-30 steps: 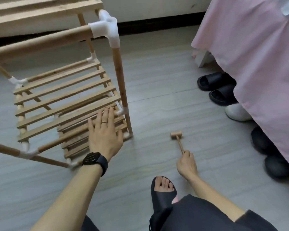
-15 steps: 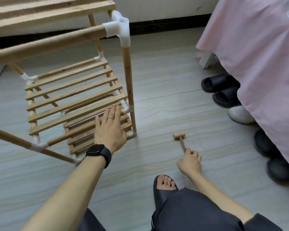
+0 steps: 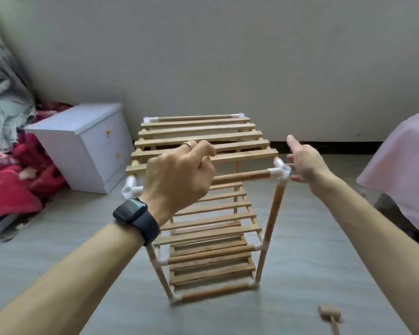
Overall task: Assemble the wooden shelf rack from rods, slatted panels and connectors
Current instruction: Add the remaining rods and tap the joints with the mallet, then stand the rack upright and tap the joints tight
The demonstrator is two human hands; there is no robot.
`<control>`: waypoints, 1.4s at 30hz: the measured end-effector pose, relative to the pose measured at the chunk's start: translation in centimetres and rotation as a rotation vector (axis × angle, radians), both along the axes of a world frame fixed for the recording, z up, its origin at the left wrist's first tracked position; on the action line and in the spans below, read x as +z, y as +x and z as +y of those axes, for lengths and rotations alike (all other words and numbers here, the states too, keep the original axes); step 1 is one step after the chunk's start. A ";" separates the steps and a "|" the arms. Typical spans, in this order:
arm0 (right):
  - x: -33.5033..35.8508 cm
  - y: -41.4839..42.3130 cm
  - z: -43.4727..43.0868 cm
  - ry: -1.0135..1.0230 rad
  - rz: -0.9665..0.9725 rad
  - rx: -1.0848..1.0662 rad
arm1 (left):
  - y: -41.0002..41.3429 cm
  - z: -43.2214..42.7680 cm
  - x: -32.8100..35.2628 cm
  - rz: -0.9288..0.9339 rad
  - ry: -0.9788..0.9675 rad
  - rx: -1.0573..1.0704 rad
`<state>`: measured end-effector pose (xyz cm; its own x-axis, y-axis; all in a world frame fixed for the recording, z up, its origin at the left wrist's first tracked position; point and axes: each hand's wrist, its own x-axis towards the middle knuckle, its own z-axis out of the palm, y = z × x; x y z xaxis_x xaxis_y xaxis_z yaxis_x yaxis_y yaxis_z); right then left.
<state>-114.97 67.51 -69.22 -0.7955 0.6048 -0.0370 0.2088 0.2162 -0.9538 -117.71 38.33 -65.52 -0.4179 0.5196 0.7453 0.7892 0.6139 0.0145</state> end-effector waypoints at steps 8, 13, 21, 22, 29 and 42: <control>1.9 -4.7 -3.1 0.316 -0.342 0.140 | -7.9 -5.9 -1.1 -1.134 0.377 0.625; 1.0 -4.3 -3.8 0.664 -0.385 0.002 | -8.7 -6.4 -3.1 -1.003 0.396 0.627; 0.3 -2.1 -4.2 0.739 -0.311 -0.025 | -8.3 -7.1 -3.9 -0.844 0.322 0.642; 0.1 -1.8 -4.2 0.750 -0.300 -0.034 | -8.2 -7.2 -4.1 -0.836 0.332 0.632; 0.7 -0.8 -4.9 0.762 -0.307 -0.039 | -7.7 -7.2 -4.0 -0.844 0.367 0.593; -6.3 1.0 -6.8 0.605 0.026 -0.120 | -5.6 -7.9 -10.4 -0.766 0.655 0.370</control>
